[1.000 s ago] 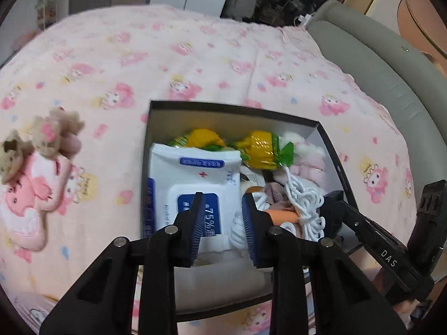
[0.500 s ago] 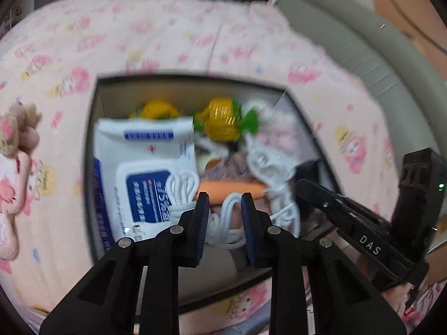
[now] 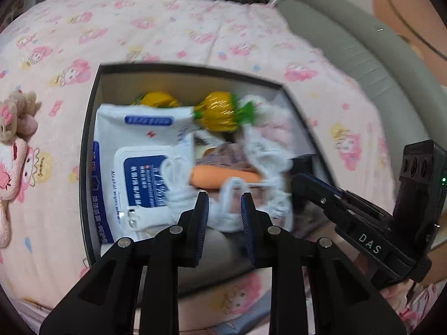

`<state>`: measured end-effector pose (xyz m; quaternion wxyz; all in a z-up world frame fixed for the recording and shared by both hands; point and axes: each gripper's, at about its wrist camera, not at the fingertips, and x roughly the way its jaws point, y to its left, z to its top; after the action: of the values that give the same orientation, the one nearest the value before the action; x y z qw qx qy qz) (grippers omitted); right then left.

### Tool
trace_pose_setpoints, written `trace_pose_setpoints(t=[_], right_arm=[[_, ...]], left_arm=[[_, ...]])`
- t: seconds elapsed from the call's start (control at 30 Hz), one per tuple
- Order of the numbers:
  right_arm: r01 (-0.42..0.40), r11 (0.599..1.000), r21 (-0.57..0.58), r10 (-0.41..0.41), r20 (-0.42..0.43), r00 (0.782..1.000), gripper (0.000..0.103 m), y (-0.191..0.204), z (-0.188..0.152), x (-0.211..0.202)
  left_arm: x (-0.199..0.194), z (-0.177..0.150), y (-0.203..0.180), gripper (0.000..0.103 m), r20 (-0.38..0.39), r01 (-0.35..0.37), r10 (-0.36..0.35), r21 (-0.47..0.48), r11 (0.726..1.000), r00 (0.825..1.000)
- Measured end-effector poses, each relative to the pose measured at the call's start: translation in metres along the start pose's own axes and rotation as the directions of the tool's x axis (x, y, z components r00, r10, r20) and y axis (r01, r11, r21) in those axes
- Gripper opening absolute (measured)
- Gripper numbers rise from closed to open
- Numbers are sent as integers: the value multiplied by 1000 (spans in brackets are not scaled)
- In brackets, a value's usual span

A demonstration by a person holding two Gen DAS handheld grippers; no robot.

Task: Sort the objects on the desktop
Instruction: 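Withdraw the right gripper from the box toward the plush toys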

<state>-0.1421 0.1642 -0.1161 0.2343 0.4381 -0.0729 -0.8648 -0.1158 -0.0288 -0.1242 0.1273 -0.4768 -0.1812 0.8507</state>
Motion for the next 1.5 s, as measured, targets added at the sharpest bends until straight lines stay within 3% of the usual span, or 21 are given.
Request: trace_pose_setpoints(t=[0.1,0.23,0.37,0.5,0.7,0.87,1.13,1.33,1.5], right_arm=[[18,1000,-18,-17,68,998,9,10,-1,-27],[59,998,3,-59,102,993,15,28,-4,-53],[213,976,-41,-204,162,965,39,53,-11,-77],[246,969,-18,-238,185,953,40,62,-20,-98],[264,964,20,-263,189,946,40,69,-37,-118],[248,969,11,-245,199,949,40,81,-49,-123],[207,978,-22,-199,196,960,40,109,-48,-119],[158,987,2,-156,175,972,39,140,-51,-98],[103,993,-62,-94,136,986,39,179,-50,-68]], left_arm=[[-25,-6,-15,30,46,27,-29,36,999,999],[-47,-10,-39,37,96,-5,-3,82,997,995],[-71,-16,-58,43,165,-27,8,113,993,986],[-88,-25,-69,44,197,-48,20,141,989,980],[-103,-41,-71,43,173,-22,-3,144,989,985],[-114,-50,-68,42,158,-37,10,171,985,987],[-140,-57,-50,41,214,-91,59,143,986,975],[-161,-61,-12,41,244,-144,124,66,987,962],[-179,-66,31,41,263,-210,206,-14,978,942]])
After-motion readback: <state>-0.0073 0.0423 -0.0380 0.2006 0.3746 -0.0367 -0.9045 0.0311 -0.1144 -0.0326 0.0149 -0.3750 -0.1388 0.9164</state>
